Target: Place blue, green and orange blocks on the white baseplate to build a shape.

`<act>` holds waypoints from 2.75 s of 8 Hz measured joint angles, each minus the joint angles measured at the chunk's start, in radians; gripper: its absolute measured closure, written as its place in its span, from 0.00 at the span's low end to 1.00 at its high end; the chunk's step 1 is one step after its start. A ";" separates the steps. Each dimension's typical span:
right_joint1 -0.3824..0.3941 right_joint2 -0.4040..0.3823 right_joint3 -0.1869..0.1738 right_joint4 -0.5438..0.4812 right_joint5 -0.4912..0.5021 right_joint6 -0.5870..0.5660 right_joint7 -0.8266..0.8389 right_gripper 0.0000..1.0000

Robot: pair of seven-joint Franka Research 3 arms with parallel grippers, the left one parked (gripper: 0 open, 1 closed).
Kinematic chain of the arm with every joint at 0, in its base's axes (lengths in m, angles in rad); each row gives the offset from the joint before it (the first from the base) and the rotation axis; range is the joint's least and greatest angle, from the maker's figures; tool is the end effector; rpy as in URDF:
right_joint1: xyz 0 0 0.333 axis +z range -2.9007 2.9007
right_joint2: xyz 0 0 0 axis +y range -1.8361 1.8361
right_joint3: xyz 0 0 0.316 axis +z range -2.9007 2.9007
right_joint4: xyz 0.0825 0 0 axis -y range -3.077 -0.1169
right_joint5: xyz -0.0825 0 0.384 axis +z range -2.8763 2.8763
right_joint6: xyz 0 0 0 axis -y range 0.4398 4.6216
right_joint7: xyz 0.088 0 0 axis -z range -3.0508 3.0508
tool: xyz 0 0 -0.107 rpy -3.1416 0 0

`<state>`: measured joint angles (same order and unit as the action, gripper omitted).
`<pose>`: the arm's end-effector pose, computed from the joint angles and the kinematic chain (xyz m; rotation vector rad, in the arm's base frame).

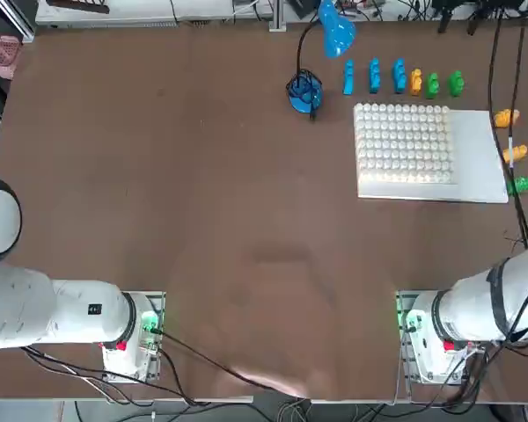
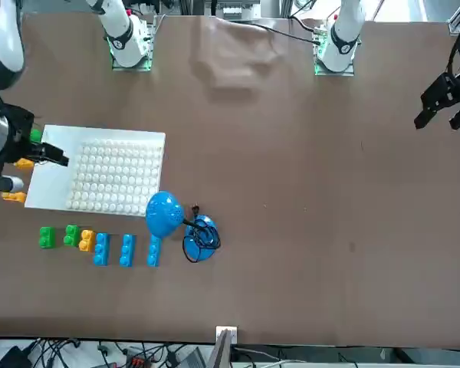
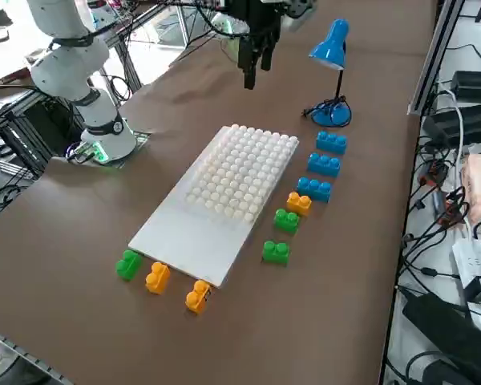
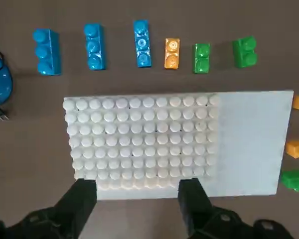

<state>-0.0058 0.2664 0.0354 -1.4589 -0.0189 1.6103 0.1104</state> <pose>0.6299 0.0141 0.5223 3.1166 -0.1242 -0.1778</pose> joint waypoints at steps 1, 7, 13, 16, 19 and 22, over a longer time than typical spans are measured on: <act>0.015 0.009 0.001 -0.064 0.000 0.113 0.001 0.00; 0.112 0.201 0.003 -0.254 0.001 0.653 0.088 0.00; 0.117 0.370 -0.003 -0.192 0.001 0.828 0.101 0.00; 0.116 0.459 -0.006 -0.078 0.001 0.828 0.101 0.00; 0.116 0.521 -0.006 -0.030 0.001 0.828 0.101 0.00; 0.117 0.529 -0.006 -0.024 0.001 0.828 0.101 0.18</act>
<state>0.1113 0.7954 0.0296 -1.4829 -0.0183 2.4383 0.2112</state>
